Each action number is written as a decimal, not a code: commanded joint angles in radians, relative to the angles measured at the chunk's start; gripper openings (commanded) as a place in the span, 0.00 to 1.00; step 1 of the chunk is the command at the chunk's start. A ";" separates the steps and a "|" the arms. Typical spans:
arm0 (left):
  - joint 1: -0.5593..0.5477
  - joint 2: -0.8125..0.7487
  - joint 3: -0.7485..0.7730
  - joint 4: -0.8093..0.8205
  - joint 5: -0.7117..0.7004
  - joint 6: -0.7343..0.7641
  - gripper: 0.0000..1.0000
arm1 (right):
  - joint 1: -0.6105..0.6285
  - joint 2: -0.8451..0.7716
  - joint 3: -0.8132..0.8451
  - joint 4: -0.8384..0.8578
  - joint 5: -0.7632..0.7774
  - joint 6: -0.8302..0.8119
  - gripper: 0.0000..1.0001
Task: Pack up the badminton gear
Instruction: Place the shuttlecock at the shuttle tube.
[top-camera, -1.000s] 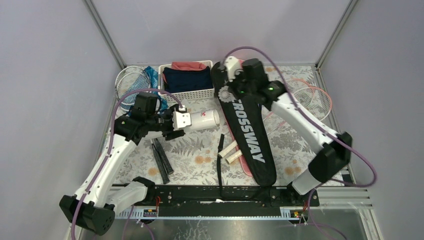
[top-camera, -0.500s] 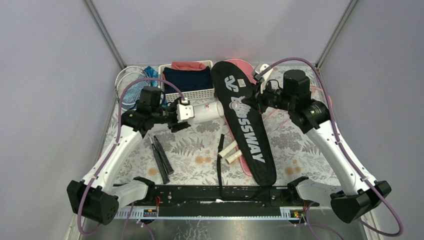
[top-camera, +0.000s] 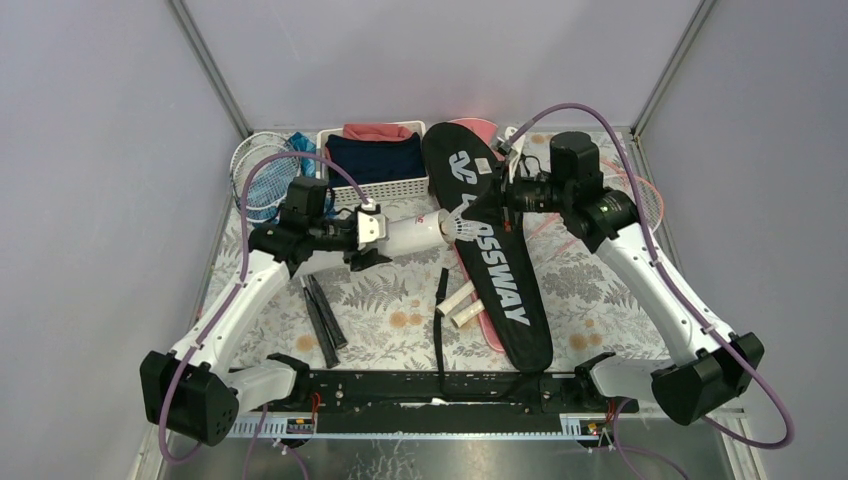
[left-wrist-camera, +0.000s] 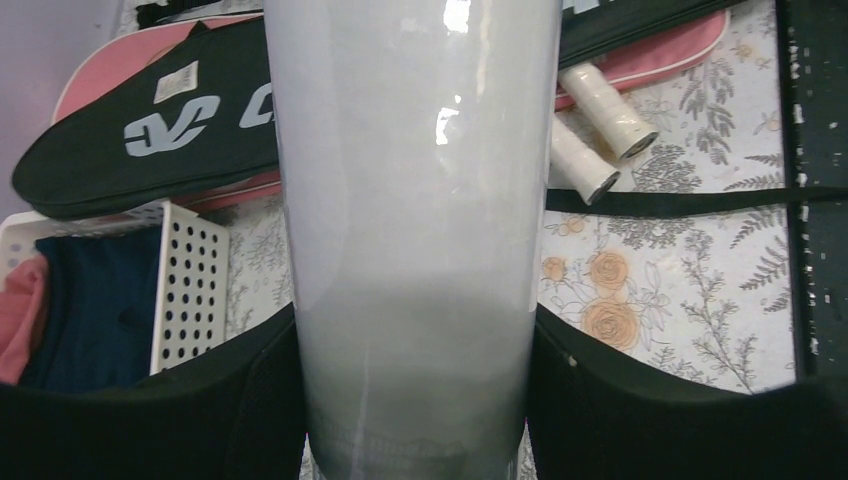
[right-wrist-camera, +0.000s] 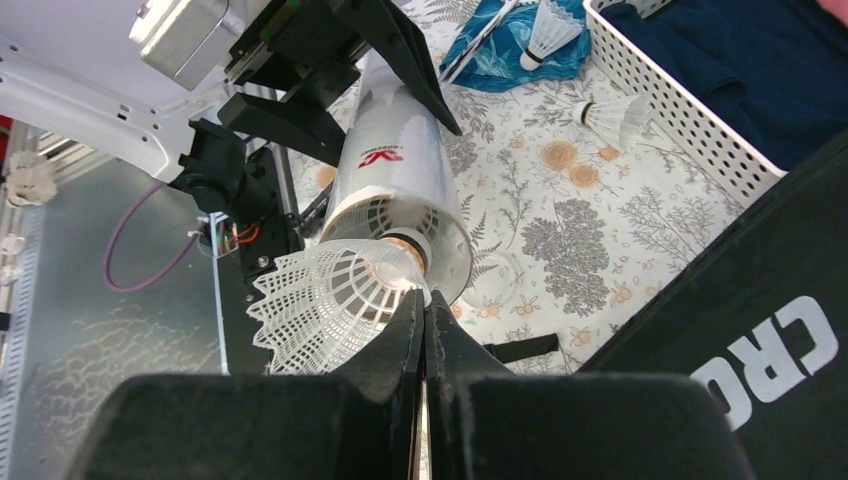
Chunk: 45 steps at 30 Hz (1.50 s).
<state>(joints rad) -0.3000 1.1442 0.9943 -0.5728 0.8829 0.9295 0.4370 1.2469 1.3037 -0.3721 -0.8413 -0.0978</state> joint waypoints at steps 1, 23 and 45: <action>0.004 -0.010 -0.018 0.070 0.097 -0.008 0.54 | -0.004 0.029 0.014 0.080 -0.066 0.059 0.00; -0.017 0.029 -0.020 0.203 0.175 -0.199 0.53 | 0.045 0.051 -0.029 0.070 0.017 -0.013 0.50; -0.028 0.033 -0.010 0.167 0.157 -0.147 0.53 | 0.049 0.097 0.006 -0.049 0.035 -0.116 0.95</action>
<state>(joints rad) -0.3168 1.1782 0.9680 -0.4442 1.0313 0.7624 0.4759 1.3212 1.2797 -0.3763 -0.7712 -0.1879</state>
